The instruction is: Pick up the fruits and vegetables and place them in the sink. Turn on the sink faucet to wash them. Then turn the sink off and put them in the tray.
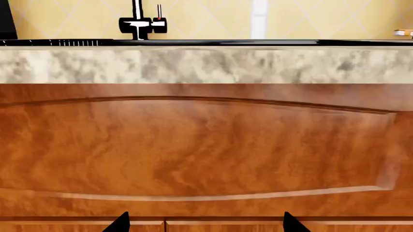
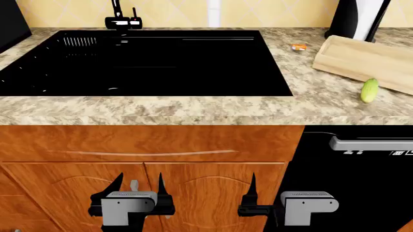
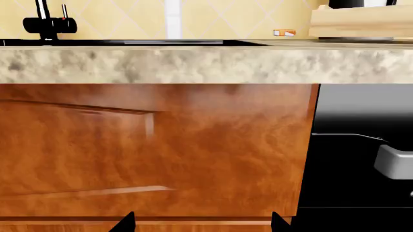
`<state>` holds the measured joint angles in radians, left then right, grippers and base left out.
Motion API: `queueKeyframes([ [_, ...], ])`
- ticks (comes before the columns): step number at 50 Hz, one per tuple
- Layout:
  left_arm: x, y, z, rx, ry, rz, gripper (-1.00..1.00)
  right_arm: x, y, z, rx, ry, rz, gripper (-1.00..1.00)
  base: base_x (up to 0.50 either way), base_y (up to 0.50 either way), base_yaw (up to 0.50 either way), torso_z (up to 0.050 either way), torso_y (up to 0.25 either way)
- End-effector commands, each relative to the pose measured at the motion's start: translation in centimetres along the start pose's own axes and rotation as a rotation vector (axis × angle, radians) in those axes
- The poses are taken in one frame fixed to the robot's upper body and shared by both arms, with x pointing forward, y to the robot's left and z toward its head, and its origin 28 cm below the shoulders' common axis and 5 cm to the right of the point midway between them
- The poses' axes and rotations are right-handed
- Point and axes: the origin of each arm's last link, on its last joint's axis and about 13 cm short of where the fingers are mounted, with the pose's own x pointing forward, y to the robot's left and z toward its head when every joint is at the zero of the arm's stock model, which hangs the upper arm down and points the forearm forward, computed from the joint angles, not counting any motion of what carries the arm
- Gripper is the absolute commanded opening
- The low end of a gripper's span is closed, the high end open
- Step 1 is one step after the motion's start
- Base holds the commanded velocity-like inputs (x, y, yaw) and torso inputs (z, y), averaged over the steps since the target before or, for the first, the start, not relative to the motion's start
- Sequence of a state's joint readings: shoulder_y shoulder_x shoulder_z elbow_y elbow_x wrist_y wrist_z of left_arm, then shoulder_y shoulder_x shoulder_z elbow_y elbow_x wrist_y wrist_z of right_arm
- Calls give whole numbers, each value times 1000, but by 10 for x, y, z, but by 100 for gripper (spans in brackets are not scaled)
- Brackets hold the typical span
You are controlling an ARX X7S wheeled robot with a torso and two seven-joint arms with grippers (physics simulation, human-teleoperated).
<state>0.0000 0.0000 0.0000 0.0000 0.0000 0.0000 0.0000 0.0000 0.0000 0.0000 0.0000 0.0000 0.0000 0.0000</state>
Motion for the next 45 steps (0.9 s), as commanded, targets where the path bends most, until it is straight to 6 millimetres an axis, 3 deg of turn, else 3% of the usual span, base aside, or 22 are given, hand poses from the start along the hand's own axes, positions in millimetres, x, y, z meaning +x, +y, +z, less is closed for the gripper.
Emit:
queueKeyframes([
  [1,0,0,0,0,0,-3,100,0,1,0,-4,4,-3,100,0,0,0,0,0],
  [10,3,0,0,-8,30,-18,100,2,0,-4,-15,19,-18,100,0,-23,0,0,0],
  [30,4,0,2,-17,51,-22,100,4,0,-4,-4,34,-18,100,-73,-500,0,0,0],
  [41,3,1,1,-13,49,-15,100,4,-1,-4,-6,25,-26,100,-50,-500,0,49,0],
  [45,-1,5,9,-25,43,-9,100,1,-2,5,-5,-2,-36,100,0,-275,0,50,0],
])
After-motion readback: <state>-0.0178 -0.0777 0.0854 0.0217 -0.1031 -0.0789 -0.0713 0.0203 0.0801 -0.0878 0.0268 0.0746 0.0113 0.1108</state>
